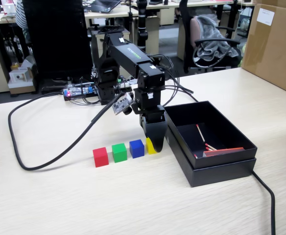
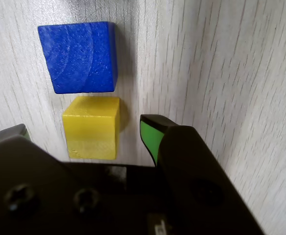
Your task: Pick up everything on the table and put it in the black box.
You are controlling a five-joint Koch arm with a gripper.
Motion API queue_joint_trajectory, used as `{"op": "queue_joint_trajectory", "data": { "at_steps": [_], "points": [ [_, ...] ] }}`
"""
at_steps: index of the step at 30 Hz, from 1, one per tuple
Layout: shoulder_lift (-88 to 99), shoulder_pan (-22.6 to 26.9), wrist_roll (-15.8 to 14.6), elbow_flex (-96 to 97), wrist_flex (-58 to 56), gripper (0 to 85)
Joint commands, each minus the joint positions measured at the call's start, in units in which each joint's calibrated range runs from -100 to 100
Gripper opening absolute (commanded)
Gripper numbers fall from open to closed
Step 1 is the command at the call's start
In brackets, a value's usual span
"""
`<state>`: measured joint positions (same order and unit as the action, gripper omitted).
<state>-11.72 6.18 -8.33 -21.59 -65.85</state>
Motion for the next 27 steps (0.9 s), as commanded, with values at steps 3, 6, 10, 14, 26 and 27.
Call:
{"op": "queue_joint_trajectory", "data": {
  "at_steps": [3, 6, 10, 14, 26, 27],
  "points": [
    [0.2, 0.0, 0.3, -3.9, -0.1, 42.3],
    [-0.5, 0.0, 0.4, -4.4, -0.1, 36.0],
    [-1.3, -0.1, 0.4, -5.2, -0.1, 31.9],
    [-2.1, -0.3, 0.5, -6.0, 0.5, 25.7],
    [9.4, -0.5, 0.9, -7.3, 1.3, 0.9],
    [12.3, -0.3, 1.0, -7.6, 0.6, 0.9]
  ]
}}
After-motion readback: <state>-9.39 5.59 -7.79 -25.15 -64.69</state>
